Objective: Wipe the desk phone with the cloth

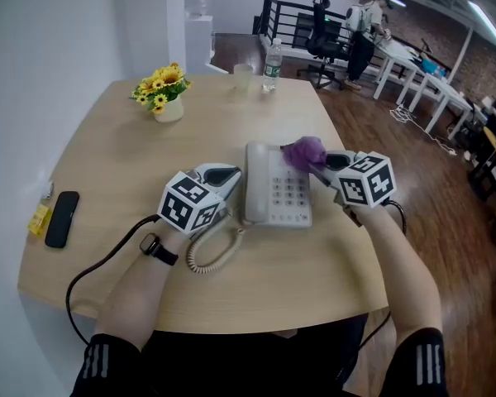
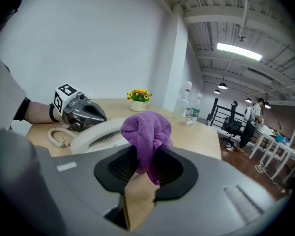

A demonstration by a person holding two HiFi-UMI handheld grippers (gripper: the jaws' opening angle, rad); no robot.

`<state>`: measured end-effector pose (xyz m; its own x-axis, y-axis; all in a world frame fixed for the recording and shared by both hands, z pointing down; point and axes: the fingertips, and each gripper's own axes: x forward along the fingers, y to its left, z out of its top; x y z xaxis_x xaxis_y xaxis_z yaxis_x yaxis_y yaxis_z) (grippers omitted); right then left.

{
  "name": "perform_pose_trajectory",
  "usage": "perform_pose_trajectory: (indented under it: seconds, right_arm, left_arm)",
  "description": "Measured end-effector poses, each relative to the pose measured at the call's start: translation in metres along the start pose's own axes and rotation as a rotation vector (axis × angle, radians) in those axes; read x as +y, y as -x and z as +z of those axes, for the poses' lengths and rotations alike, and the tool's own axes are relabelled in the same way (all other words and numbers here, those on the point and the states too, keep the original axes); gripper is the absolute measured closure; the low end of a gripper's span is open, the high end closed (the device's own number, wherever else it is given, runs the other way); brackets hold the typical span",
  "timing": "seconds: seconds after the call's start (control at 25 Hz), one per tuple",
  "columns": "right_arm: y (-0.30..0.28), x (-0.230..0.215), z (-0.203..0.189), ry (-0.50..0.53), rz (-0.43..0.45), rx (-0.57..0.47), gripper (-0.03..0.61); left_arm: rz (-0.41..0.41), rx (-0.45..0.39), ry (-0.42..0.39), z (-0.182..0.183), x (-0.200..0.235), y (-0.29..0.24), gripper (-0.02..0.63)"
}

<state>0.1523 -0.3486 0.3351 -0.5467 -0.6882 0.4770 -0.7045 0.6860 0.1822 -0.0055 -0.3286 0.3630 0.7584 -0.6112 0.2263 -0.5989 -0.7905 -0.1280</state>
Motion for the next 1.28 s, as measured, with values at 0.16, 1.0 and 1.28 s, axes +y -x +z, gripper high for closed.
perform_pose_trajectory:
  seconds: [0.16, 1.0, 1.28]
  right_arm:
    - [-0.020, 0.051, 0.016, 0.056, 0.100, -0.019, 0.474]
    - [0.012, -0.039, -0.024, -0.062, -0.076, 0.031, 0.476]
    - [-0.011, -0.060, -0.018, -0.206, -0.051, -0.008, 0.476]
  left_arm:
    - [0.001, -0.002, 0.004, -0.001, 0.001, 0.000, 0.620]
    - [0.001, -0.001, -0.002, 0.000, -0.001, 0.000, 0.620]
    - [0.001, -0.003, 0.004, -0.001, 0.000, 0.001, 0.620]
